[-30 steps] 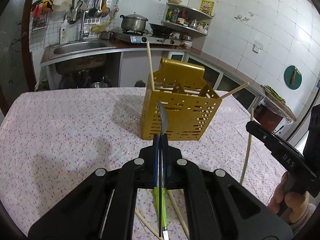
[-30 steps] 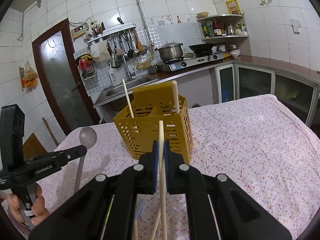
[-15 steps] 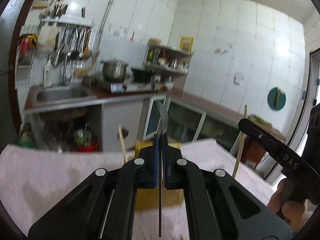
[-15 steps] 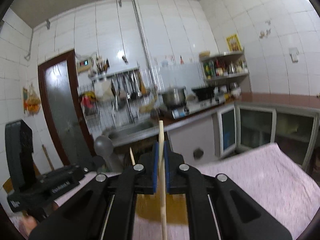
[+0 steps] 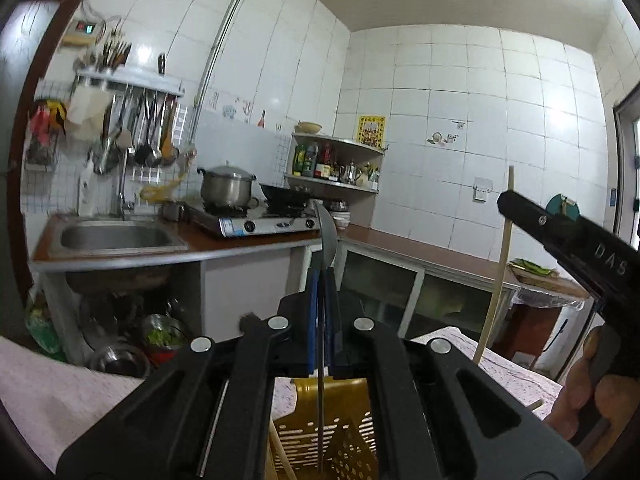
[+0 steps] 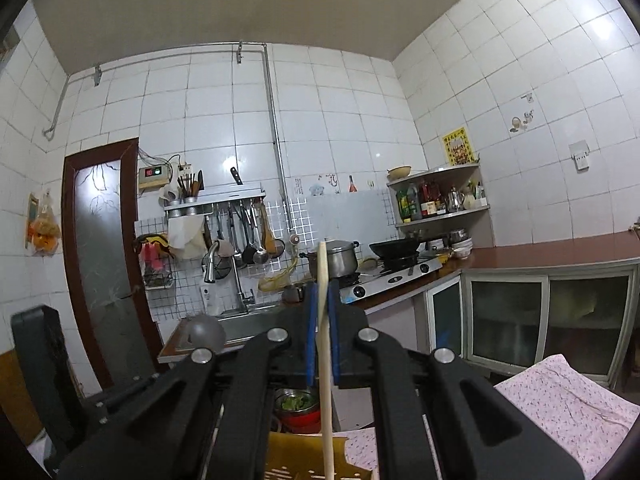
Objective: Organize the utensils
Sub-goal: 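Carry the spoon and chopstick up and insert both into the yellow holder, then open both grippers and return them over the remaining utensils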
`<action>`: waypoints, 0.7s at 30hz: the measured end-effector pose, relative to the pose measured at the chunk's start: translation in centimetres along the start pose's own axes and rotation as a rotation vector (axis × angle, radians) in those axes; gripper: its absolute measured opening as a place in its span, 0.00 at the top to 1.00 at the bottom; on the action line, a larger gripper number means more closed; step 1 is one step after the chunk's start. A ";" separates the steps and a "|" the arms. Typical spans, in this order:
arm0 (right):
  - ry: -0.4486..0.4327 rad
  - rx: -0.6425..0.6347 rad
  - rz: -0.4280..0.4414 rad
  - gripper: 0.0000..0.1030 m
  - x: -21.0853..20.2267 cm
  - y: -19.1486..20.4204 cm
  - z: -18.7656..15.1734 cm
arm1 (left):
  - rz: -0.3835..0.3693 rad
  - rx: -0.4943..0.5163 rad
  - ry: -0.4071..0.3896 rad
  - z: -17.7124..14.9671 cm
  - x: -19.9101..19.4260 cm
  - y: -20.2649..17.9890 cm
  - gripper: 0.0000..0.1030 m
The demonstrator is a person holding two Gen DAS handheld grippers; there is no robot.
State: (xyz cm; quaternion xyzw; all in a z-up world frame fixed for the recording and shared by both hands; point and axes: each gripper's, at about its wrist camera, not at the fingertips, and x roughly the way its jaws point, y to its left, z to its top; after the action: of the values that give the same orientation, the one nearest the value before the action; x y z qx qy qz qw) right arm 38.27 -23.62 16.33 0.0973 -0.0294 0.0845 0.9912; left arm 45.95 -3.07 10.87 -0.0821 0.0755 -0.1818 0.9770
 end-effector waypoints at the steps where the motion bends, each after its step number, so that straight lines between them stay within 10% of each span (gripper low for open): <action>1: -0.001 -0.007 0.001 0.94 0.0 0.1 -0.3 | -0.006 -0.009 0.005 -0.6 0.3 0.3 0.98; 21: 0.126 -0.031 0.021 0.94 -0.7 -0.4 -7.3 | 0.024 0.052 0.034 -6.4 -1.9 0.7 0.98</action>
State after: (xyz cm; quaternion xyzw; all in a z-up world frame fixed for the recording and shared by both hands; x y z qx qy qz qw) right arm 38.01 -22.71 9.06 0.0760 0.0307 0.1006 0.9915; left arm 43.27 -2.53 4.69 -0.0525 0.0884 -0.1735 0.9795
